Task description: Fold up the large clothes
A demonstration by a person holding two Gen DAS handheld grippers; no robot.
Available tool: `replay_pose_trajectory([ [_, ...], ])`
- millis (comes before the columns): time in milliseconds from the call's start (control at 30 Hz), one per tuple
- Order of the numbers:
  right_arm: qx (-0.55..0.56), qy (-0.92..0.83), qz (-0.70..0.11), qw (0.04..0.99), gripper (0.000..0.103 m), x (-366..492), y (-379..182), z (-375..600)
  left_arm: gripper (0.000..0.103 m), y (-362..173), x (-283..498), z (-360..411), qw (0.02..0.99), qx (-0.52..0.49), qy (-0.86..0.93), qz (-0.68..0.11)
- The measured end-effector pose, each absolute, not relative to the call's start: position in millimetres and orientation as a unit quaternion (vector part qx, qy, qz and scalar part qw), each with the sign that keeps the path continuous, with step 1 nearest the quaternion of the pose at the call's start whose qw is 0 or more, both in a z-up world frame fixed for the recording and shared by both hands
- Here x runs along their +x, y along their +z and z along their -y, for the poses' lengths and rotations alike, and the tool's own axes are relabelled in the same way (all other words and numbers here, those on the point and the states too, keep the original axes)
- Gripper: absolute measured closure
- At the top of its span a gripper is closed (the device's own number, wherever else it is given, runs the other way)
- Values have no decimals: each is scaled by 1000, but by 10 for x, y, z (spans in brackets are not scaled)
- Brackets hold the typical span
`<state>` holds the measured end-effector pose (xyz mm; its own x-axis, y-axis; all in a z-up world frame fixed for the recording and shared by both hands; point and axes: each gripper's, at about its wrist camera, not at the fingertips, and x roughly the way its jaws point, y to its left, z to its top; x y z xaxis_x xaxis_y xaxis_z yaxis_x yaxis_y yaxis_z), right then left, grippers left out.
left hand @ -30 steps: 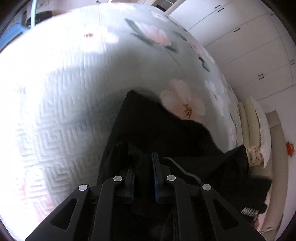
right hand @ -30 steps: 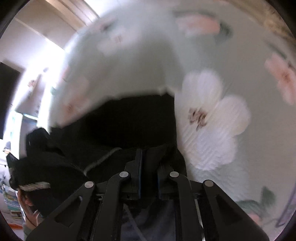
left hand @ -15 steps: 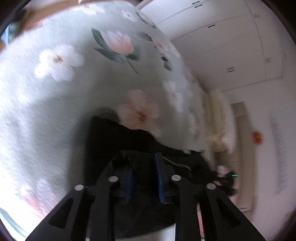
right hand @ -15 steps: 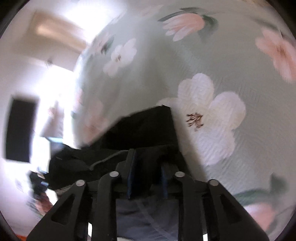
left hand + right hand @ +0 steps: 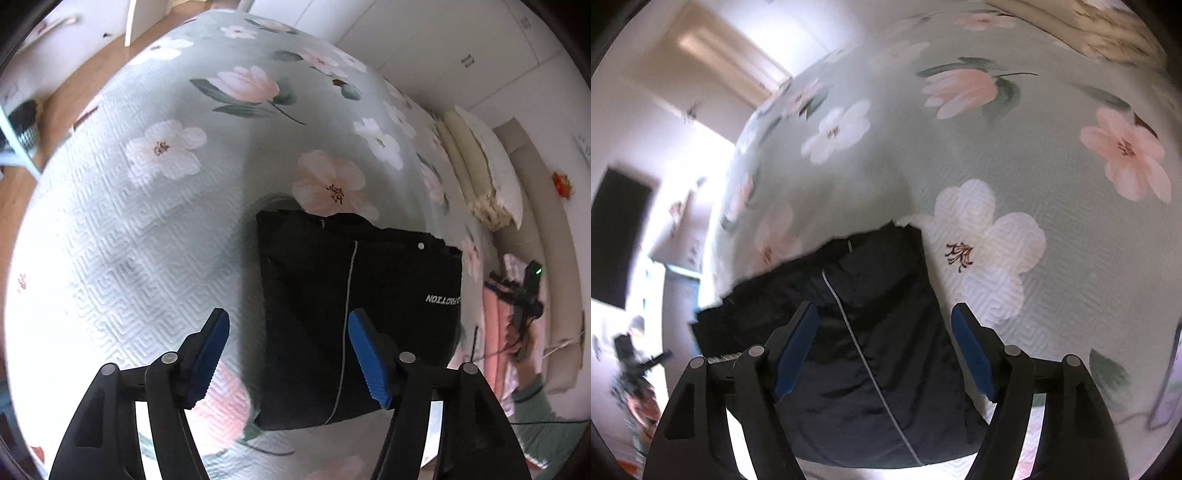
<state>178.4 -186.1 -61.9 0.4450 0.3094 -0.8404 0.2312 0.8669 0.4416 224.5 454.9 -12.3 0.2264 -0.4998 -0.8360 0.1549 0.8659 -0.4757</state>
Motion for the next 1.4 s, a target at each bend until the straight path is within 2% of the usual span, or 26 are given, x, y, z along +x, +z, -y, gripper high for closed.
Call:
replay_pose_trajectory([
  [267, 64, 33, -529, 846, 26, 2044, -860, 1291, 34, -813, 2587, -4199, 763, -160, -233, -582],
  [400, 74, 52, -541, 836, 25, 2247, -1044, 1394, 34, -1048, 2753, -4084, 769, -130, -214, -588],
  [733, 119, 95, -558, 816, 26, 2589, -1478, 1531, 34, -1339, 3085, -3888, 753, -167, -259, -582],
  [767, 128, 101, -559, 813, 29, 2595, -1506, 1536, 34, -1344, 3092, -3863, 754, -169, -264, -578],
  [800, 138, 112, -557, 811, 46, 2588, -1519, 1531, 36, -1338, 3096, -3835, 759, -165, -262, -573],
  [833, 139, 115, -558, 810, 55, 2575, -1523, 1514, 57, -1316, 3083, -3810, 766, -162, -258, -565],
  [867, 128, 111, -552, 816, 63, 2538, -1490, 1479, 85, -1301, 3066, -3783, 767, -165, -261, -562],
  [900, 110, 105, -547, 823, 79, 2489, -1447, 1426, 86, -1253, 3019, -3757, 776, -157, -251, -556],
  [933, 94, 97, -546, 827, 83, 2452, -1414, 1391, 90, -1187, 2961, -3730, 790, -142, -242, -545],
  [1033, 31, 42, -522, 852, 87, 2234, -1182, 1253, 92, -822, 2725, -3736, 825, -128, -218, -505],
  [1233, -3, -37, -439, 898, 89, 2100, -407, 1352, 92, -54, 2750, -3972, 866, -181, -206, -418],
  [1333, -21, -52, -425, 903, 89, 2399, -323, 1351, 92, -180, 3074, -3855, 873, -156, -164, -431],
  [1400, -39, -63, -443, 893, 89, 2685, -551, 1314, 92, -533, 3320, -3807, 856, -157, -139, -473],
])
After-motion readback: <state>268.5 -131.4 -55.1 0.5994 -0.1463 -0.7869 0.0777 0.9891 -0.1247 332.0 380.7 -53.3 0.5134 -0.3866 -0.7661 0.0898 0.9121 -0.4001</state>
